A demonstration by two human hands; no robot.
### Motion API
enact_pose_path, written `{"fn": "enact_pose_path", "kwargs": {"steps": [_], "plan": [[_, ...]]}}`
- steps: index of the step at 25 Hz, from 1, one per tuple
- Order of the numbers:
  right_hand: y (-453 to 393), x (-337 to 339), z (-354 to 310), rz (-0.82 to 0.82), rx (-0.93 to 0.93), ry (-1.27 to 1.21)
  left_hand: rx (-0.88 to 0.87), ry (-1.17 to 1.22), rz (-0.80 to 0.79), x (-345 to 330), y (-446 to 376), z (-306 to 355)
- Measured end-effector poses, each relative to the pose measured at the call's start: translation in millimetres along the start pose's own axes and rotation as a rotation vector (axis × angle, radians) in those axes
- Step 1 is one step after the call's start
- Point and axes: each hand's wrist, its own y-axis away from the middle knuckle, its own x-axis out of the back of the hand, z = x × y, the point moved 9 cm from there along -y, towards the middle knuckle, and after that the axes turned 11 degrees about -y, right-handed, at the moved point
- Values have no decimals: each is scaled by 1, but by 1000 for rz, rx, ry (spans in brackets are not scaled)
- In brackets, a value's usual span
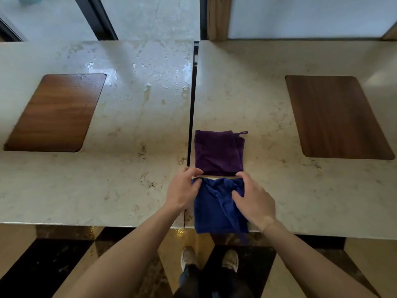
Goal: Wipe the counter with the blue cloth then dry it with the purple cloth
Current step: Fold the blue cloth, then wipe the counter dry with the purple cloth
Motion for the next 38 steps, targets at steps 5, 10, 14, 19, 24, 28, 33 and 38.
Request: {"fn": "enact_pose_path", "kwargs": {"steps": [5, 10, 14, 19, 24, 28, 33, 38], "plan": [[-49, 36, -19, 99, -39, -58, 137, 26, 111, 42, -45, -6], [-122, 29, -29, 51, -210, -345, 305, 244, -12, 29, -95, 7], [-143, 18, -18, 60, -326, -495, 464, 415, -53, 15, -109, 0], [-141, 18, -22, 82, -229, -527, 420, 573, -42, 15, -102, 12], [-113, 52, -48, 79, -20, -735, 189, 613, 69, 61, -72, 44], [-90, 78, -92, 6, 97, -868, 66, 523, 246, 128, -40, 63], [-52, 84, -153, -20, 209, -938, 27, 434, 350, 186, -2, 57], [-8, 66, -200, 31, 293, -852, 12, 398, 321, 225, 24, 24]]}}
